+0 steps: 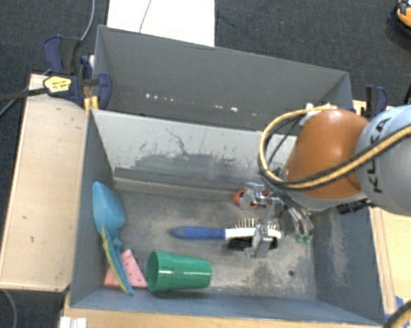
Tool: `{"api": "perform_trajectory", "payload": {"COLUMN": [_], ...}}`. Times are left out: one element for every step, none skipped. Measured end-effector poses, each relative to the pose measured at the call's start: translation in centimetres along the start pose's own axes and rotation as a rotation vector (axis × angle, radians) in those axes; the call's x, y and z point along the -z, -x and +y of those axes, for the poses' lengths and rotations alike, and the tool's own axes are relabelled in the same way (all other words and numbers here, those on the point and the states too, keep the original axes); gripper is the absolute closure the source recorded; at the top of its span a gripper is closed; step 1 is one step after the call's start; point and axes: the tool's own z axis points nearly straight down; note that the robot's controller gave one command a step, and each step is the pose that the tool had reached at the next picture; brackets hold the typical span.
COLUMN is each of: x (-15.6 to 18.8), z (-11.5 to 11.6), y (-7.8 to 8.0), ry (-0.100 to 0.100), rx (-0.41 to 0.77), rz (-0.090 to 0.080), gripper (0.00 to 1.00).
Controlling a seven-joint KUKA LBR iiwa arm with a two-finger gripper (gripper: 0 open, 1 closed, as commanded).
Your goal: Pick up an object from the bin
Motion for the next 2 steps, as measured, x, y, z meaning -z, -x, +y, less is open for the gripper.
{"api": "perform_trajectory", "payload": {"x": [-3.43,-3.43], "z": [0.16,0.16], "y": [0.11,0.11], "ry": [0.001,0.001], "rx": [-0.296,-0.295], "rz": [0.003,0.003], "gripper": [1.00,1.00]}}
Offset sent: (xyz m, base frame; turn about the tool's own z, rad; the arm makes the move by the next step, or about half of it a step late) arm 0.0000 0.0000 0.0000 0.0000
